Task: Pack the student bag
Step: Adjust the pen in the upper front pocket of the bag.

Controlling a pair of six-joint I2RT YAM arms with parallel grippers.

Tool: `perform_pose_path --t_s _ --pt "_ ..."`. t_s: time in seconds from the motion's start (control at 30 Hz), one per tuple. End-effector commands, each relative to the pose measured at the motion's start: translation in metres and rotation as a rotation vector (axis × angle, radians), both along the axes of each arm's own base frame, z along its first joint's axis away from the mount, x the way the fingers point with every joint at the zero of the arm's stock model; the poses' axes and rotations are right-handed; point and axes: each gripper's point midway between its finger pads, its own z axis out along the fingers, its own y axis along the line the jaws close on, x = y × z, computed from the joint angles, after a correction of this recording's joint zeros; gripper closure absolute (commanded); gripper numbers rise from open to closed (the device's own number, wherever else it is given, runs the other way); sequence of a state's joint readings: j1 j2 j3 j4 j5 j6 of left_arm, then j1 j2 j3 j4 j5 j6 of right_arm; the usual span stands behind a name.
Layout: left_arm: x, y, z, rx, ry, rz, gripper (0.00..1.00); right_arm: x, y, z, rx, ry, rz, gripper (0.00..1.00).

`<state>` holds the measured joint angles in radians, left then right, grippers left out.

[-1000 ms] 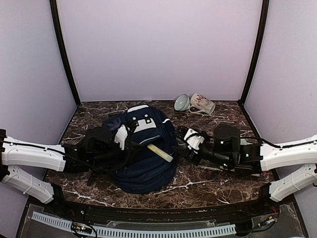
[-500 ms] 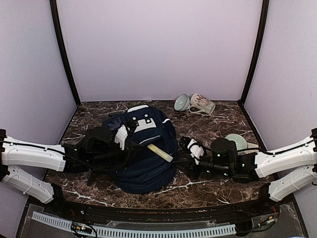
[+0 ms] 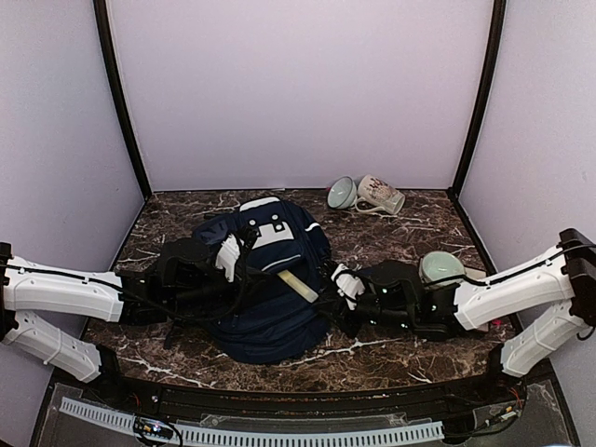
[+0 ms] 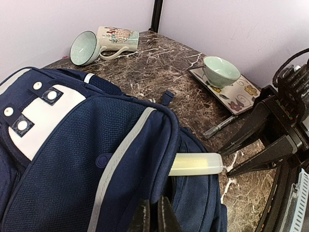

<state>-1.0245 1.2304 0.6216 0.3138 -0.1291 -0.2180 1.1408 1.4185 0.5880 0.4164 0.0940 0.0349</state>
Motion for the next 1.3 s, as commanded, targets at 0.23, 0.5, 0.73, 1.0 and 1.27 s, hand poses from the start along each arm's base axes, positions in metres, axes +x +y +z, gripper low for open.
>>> perform_pose_path --t_s 0.23,0.5,0.73,1.0,1.27 --pt "-0.006 -0.004 0.019 -0.076 -0.005 -0.036 1.00 0.061 0.021 0.032 0.098 -0.070 -0.164 0.77" --pt "-0.012 -0.003 0.015 -0.083 -0.001 -0.058 1.00 0.109 0.032 0.032 0.183 -0.026 -0.191 0.76" --pt "-0.017 -0.002 0.009 -0.085 0.003 -0.081 1.00 0.119 0.054 0.041 0.228 0.006 -0.128 0.76" --pt "-0.017 0.008 -0.008 -0.040 0.001 -0.060 1.00 0.104 0.029 0.040 0.211 0.026 -0.143 0.70" --pt "-0.013 0.009 -0.019 -0.006 0.003 -0.041 1.00 0.086 -0.034 0.027 0.061 0.045 -0.272 0.57"
